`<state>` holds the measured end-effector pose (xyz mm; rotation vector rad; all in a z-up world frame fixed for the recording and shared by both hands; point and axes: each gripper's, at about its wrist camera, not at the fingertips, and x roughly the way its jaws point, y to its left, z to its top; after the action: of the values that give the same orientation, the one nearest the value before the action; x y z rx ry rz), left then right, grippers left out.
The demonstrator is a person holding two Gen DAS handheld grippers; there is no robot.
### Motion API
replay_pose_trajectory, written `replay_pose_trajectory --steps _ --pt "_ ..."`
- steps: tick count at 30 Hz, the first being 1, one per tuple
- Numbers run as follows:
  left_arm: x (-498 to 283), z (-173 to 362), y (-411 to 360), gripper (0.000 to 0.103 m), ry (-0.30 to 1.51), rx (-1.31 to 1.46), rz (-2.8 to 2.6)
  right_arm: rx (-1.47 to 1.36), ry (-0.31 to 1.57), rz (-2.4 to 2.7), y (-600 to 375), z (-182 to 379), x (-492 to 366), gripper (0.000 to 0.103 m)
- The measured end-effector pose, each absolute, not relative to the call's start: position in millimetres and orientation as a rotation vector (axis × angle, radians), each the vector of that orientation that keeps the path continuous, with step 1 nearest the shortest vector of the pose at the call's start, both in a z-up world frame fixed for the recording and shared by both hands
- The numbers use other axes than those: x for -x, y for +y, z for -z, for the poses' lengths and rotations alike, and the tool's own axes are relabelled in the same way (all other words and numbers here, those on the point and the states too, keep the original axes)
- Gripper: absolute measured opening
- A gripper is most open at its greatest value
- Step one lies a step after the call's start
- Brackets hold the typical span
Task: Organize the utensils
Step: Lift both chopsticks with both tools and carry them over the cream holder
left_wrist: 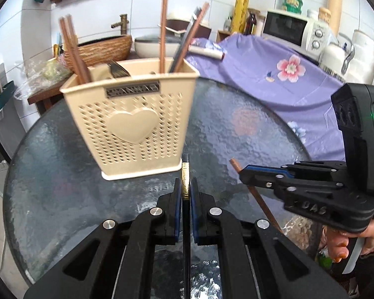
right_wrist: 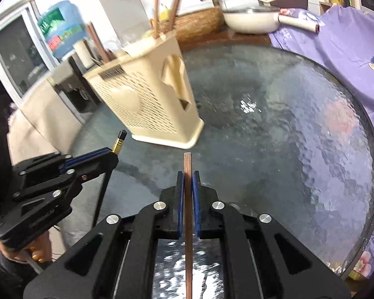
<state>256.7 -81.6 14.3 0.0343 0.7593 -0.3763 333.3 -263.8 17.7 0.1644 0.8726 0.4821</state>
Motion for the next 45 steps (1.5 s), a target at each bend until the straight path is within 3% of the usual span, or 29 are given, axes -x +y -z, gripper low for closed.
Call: replay_pose_trajectory --steps 16,45 --pt "-221.5 -67.9 -43.9 0.007 0.642 0.041 0.383 -0.262 0.710 -0.656 -267.4 -86.3 -297.5 0.007" --pt "-213.2 -144.9 -49.6 0.007 0.495 0.003 0.384 -0.095 0.508 -0.704 -239.6 -196.4 -281.9 0.007"
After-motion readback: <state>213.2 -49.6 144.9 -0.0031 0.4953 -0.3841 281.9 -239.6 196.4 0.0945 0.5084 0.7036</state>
